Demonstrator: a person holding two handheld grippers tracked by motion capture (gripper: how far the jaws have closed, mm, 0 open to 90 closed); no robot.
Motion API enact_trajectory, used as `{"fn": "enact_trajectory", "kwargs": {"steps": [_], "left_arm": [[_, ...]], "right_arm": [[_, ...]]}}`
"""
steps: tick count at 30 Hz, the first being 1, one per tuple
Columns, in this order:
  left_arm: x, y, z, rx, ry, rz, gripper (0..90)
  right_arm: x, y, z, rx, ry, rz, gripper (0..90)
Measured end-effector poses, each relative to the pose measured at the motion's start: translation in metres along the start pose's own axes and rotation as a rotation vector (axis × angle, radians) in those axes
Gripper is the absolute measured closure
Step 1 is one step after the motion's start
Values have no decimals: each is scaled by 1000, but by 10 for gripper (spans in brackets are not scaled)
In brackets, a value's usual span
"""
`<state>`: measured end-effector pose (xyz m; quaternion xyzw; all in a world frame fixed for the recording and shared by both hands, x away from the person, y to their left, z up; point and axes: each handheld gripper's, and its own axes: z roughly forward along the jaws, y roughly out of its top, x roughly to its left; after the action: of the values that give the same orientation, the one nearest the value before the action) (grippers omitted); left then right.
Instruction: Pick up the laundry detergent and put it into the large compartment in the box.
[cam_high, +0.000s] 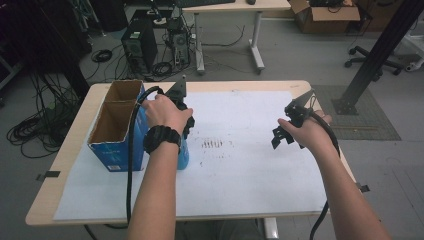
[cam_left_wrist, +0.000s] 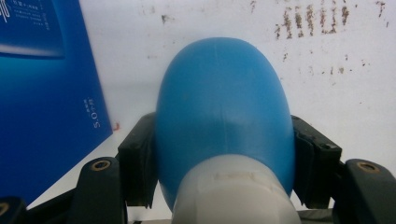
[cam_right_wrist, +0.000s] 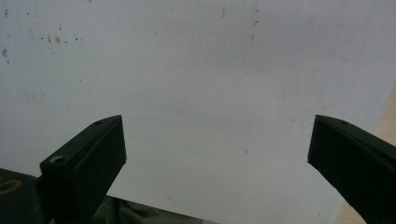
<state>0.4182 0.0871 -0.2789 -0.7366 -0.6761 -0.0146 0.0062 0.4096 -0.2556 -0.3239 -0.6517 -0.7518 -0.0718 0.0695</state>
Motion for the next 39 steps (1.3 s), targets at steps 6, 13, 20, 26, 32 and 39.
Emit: {"fn": "enact_trajectory", "kwargs": {"steps": [6, 13, 20, 26, 32, 39], "left_arm": [[0, 0, -1, -1, -6, 6, 368], [-2, -2, -18, -3, -11, 26, 369], [-3, -4, -59, -19, -29, 57, 370], [4, -5, -85, -31, -42, 58, 370], [17, -5, -108, -51, -38, 52, 370], [43, -6, -143, -88, -42, 38, 372]], "right_arm": [[1, 0, -2, -4, 2, -1, 43], [3, 0, -3, -7, 7, -3, 43], [8, 0, -11, -16, 13, -6, 42], [11, 0, -16, -21, 16, -10, 42], [12, 0, -17, -21, 17, -7, 42], [13, 2, -17, -26, 38, -4, 42]]}}
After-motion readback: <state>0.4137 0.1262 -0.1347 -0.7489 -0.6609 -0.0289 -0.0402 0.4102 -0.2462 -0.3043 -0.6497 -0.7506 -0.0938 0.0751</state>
